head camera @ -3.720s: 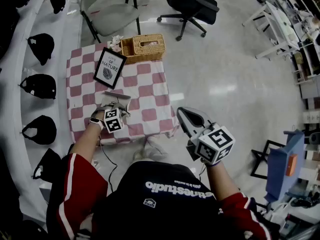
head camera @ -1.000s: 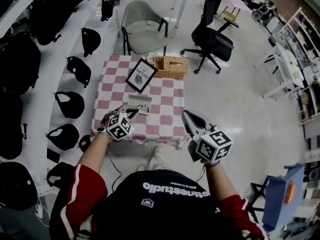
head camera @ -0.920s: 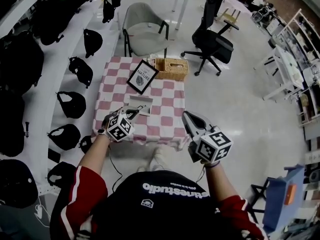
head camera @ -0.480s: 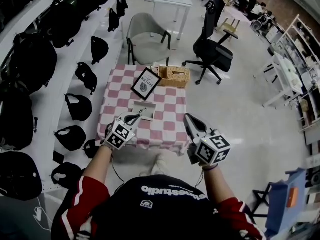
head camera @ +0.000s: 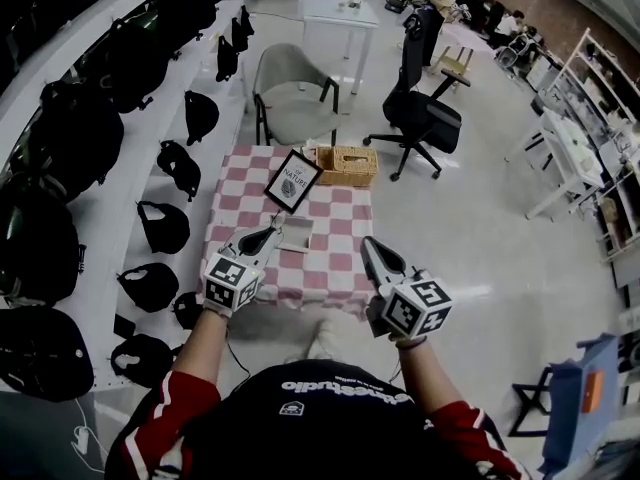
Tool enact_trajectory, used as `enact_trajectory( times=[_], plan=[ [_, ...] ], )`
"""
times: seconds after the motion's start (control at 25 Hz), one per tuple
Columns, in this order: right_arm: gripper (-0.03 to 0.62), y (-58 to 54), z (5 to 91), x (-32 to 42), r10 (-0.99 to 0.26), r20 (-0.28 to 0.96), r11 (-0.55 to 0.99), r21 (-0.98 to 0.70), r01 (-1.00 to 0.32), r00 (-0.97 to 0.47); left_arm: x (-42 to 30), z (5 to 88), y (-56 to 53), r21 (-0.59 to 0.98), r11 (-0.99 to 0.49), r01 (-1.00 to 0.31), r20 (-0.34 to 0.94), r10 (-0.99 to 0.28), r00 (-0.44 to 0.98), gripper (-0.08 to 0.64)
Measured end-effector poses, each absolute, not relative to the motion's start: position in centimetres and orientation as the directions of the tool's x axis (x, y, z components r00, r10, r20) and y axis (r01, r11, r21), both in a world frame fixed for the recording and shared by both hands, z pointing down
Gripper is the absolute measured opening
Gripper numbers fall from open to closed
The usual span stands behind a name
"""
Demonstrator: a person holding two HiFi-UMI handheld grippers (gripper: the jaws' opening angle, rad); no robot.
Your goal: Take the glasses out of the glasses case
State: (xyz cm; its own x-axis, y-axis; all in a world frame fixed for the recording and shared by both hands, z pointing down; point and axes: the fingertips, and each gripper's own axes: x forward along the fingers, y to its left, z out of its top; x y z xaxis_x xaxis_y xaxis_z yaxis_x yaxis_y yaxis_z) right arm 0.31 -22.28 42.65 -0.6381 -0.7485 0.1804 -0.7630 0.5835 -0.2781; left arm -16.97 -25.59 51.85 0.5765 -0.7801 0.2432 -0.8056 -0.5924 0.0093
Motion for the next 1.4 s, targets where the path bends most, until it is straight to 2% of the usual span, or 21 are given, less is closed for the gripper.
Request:
enact_trajectory(
  times=[0.24,0.48,0.96,1.4],
  plan=[
    [0.004,-22.3,41.7,0.7,-0.778,0.139,0.55,-0.321,-0.771,-0.613,-17.9,48.6,-25.9,0.077,-0.559,-0.826,0.16,-0.81,0.564,0.011],
    [0.004,-22.5,40.7,1.5,-0.82,0.126,0.521,-0.242,-0.819,-0.559,-19.0,45.6,-25.3,0.125,-0.501,-0.856,0.108,-0.851,0.514,0.011],
    [0.003,-20.6,40.8,1.4,-0.844,0.164,0.487,-0.164,-0.858,-0.51,-19.8,40.4,-21.2,0.062,-0.466,-0.883,0.027,-0.883,0.468,0.011],
    [0.003,-21.4,38.9,2.3,-0.845,0.114,0.514,-0.098,-0.852,-0.523,-19.5,39.9,-19.9,0.097,-0.406,-0.909,0.005,-0.913,0.408,0.011]
  ],
)
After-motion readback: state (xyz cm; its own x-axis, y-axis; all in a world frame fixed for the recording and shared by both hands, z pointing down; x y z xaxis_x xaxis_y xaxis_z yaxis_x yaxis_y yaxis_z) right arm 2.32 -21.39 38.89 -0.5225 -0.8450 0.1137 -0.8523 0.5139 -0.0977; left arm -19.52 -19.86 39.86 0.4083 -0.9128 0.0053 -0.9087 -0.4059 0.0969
